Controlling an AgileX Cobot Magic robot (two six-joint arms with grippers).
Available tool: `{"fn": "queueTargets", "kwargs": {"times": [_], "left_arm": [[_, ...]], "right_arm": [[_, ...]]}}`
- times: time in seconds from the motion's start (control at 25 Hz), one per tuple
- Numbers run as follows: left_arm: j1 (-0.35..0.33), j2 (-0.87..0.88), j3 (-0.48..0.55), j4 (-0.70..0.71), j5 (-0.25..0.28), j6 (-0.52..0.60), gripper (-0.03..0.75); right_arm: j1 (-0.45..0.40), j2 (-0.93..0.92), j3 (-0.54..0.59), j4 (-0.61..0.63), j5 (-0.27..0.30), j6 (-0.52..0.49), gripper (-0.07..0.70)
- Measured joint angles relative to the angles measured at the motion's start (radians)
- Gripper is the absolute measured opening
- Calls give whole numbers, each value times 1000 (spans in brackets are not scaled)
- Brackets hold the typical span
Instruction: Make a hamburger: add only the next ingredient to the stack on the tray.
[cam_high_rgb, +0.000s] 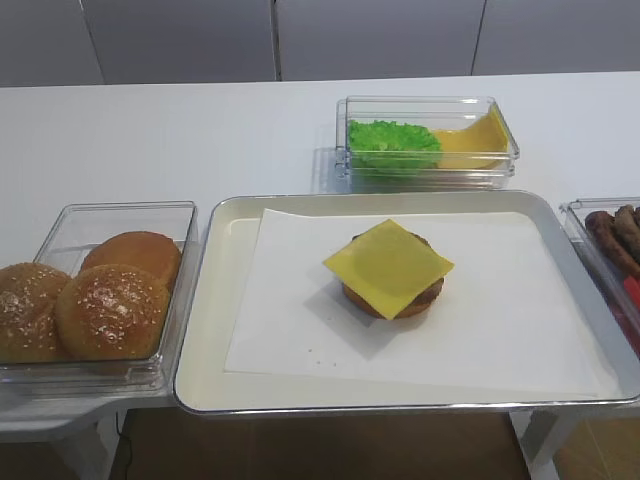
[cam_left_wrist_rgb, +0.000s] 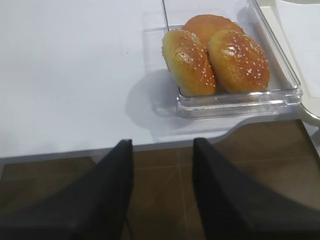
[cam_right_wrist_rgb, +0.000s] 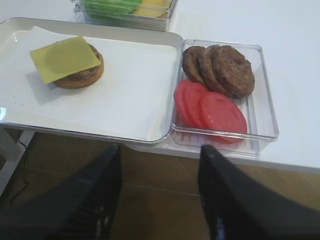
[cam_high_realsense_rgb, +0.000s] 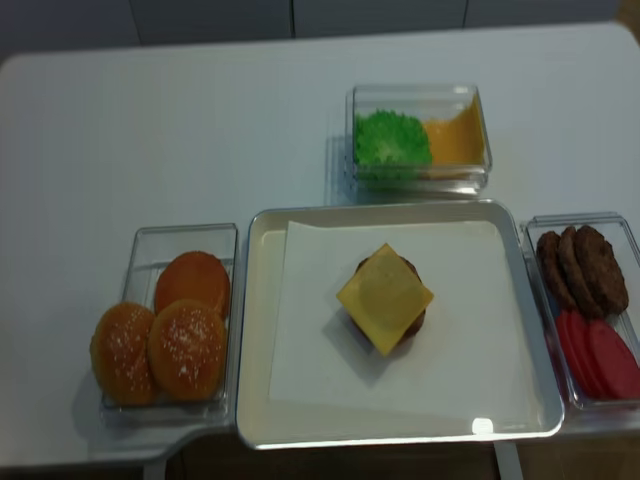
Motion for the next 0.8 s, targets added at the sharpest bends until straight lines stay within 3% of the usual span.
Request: {"fn": "queueTargets", "kwargs": {"times": [0.32, 0.52, 0.8], "left_arm": [[0, 0, 0, 0, 0, 0, 298], [0, 0, 0, 0, 0, 0, 298], [0, 0, 0, 0, 0, 0, 298]], "right_arm": [[0, 0, 0, -83, 0, -1, 376], [0, 0, 73, -81, -2, 2, 376], [0, 0, 155, -13, -98, 9, 376]]}}
